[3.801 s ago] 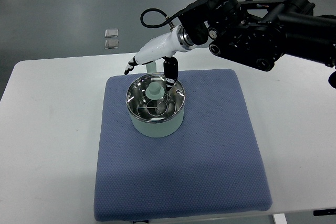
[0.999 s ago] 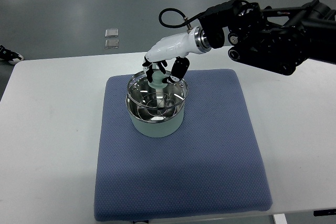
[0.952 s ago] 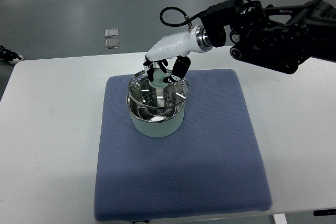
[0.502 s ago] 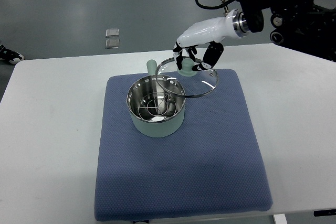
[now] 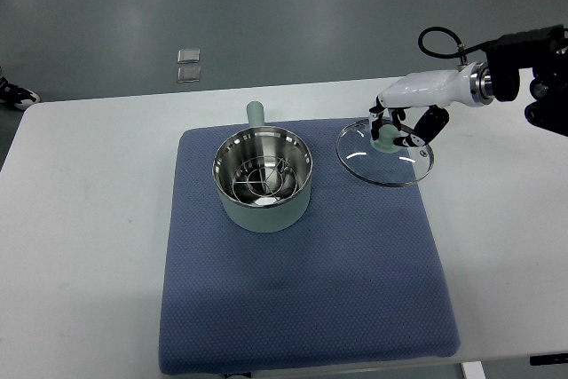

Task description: Open lid and place right of pot

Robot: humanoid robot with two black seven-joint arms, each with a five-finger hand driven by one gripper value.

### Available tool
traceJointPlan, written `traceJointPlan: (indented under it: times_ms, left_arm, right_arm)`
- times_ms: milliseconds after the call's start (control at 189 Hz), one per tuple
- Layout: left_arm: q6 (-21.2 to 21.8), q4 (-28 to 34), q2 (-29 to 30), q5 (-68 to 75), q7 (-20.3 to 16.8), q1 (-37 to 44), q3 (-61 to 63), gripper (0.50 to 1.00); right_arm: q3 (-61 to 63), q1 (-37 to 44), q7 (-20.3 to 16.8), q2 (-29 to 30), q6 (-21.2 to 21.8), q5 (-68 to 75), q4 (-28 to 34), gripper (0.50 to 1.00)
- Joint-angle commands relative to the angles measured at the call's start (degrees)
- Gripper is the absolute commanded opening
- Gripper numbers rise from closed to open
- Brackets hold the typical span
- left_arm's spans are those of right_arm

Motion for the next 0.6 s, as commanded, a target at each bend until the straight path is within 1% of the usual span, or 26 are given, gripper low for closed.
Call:
traceJointPlan:
  times_ms: [0, 90, 100, 106, 111, 116, 122, 127, 132, 137, 143, 148, 153, 159, 164, 169, 174, 180, 185, 190, 196, 201, 233, 312, 481, 592]
  left_arm:
    - [-0.04, 0.00, 0.00, 0.00, 0.01, 0.00, -0.01, 1.000]
    - [-0.04, 0.00, 0.00, 0.00, 0.01, 0.00, -0.01, 1.000]
    - [0.05, 0.00, 0.00, 0.00, 0.01, -0.09, -0.01, 1.000]
    - [0.05, 0.00, 0.00, 0.00, 0.01, 0.00, -0.01, 1.000]
    - [0.05, 0.00, 0.00, 0.00, 0.01, 0.00, -0.01, 1.000]
    - [0.05, 0.00, 0.00, 0.00, 0.01, 0.00, -0.01, 1.000]
    - [0.05, 0.00, 0.00, 0.00, 0.01, 0.00, -0.01, 1.000]
    - [-0.04, 0.00, 0.00, 0.00, 0.01, 0.00, -0.01, 1.000]
    - [-0.04, 0.00, 0.00, 0.00, 0.01, 0.00, -0.01, 1.000]
    - [0.05, 0.00, 0.00, 0.00, 0.01, 0.00, -0.01, 1.000]
    - [0.05, 0.00, 0.00, 0.00, 0.01, 0.00, -0.01, 1.000]
    - [0.05, 0.00, 0.00, 0.00, 0.01, 0.00, -0.01, 1.000]
    - [0.05, 0.00, 0.00, 0.00, 0.01, 0.00, -0.01, 1.000]
    - [-0.04, 0.00, 0.00, 0.00, 0.01, 0.00, -0.01, 1.000]
    - [-0.04, 0.00, 0.00, 0.00, 0.01, 0.00, -0.01, 1.000]
    - [-0.04, 0.00, 0.00, 0.00, 0.01, 0.00, -0.01, 1.000]
    - [-0.04, 0.00, 0.00, 0.00, 0.01, 0.00, -0.01, 1.000]
    - [0.05, 0.00, 0.00, 0.00, 0.01, 0.00, -0.01, 1.000]
    - [0.05, 0.00, 0.00, 0.00, 0.01, 0.00, -0.01, 1.000]
    - [0.05, 0.00, 0.00, 0.00, 0.01, 0.00, -0.01, 1.000]
    - [0.05, 0.00, 0.00, 0.00, 0.01, 0.00, -0.01, 1.000]
    - [-0.04, 0.00, 0.00, 0.00, 0.01, 0.00, -0.01, 1.000]
    - [0.05, 0.00, 0.00, 0.00, 0.01, 0.00, -0.01, 1.000]
    - [0.05, 0.00, 0.00, 0.00, 0.01, 0.00, -0.01, 1.000]
    - [-0.04, 0.00, 0.00, 0.00, 0.01, -0.09, -0.01, 1.000]
    - [0.05, 0.00, 0.00, 0.00, 0.01, 0.00, -0.01, 1.000]
  right_arm:
    - [0.00, -2.07, -0.16, 0.54, -0.90, 0.00, 0.01, 0.500]
    - [0.00, -3.39, -0.25, 1.33, -1.16, 0.08, 0.01, 0.500]
    - [0.09, -3.48, -0.25, 1.42, -1.16, 0.08, 0.01, 0.515]
    - [0.09, -3.57, -0.25, 1.50, -1.16, 0.08, 0.01, 0.537]
    - [0.09, -3.57, -0.25, 1.50, -1.16, 0.08, 0.01, 0.537]
    - [0.09, -3.65, -0.25, 1.59, -1.16, 0.17, 0.01, 0.566]
    - [0.09, -3.66, -0.25, 1.59, -1.16, 0.17, 0.01, 0.566]
    - [0.09, -3.74, -0.25, 1.68, -1.16, 0.17, 0.01, 0.596]
    - [0.09, -3.74, -0.25, 1.68, -1.16, 0.17, 0.01, 0.596]
    - [0.09, -3.83, -0.25, 1.68, -1.16, 0.17, 0.01, 0.629]
    - [0.09, -3.83, -0.25, 1.68, -1.16, 0.17, 0.01, 0.629]
    - [0.09, -3.83, -0.25, 1.77, -1.16, 0.17, 0.01, 0.672]
    - [0.09, -3.83, -0.25, 1.77, -1.16, 0.17, 0.01, 0.672]
    - [0.09, -3.92, -0.25, 1.77, -1.25, 0.26, 0.01, 0.719]
    - [0.09, -3.92, -0.25, 1.77, -1.25, 0.26, 0.01, 0.719]
    - [0.09, -4.01, -0.25, 1.85, -1.25, 0.43, 0.01, 0.764]
    - [0.09, -4.01, -0.25, 1.86, -1.25, 0.43, 0.01, 0.764]
    - [0.09, -4.09, -0.25, 1.94, -1.34, 0.52, 0.01, 0.801]
    - [0.09, -4.10, -0.25, 1.94, -1.34, 0.52, 0.01, 0.801]
    - [0.09, -4.18, -0.16, 1.94, -1.43, 0.70, 0.01, 0.829]
    - [0.09, -4.18, -0.16, 1.94, -1.43, 0.70, 0.01, 0.829]
    - [0.09, -4.27, -0.16, 1.94, -1.52, 0.79, 0.01, 0.852]
    - [0.09, -4.45, -0.08, 2.12, -1.87, 0.87, 0.10, 0.889]
    - [0.09, -4.80, -0.16, 2.29, -2.75, 1.05, 0.10, 0.923]
    - [2.37, -5.15, 0.01, 2.38, -4.59, 2.90, -0.25, 0.924]
    - [8.26, -6.73, -0.43, 3.44, -3.45, 12.99, -1.57, 0.919]
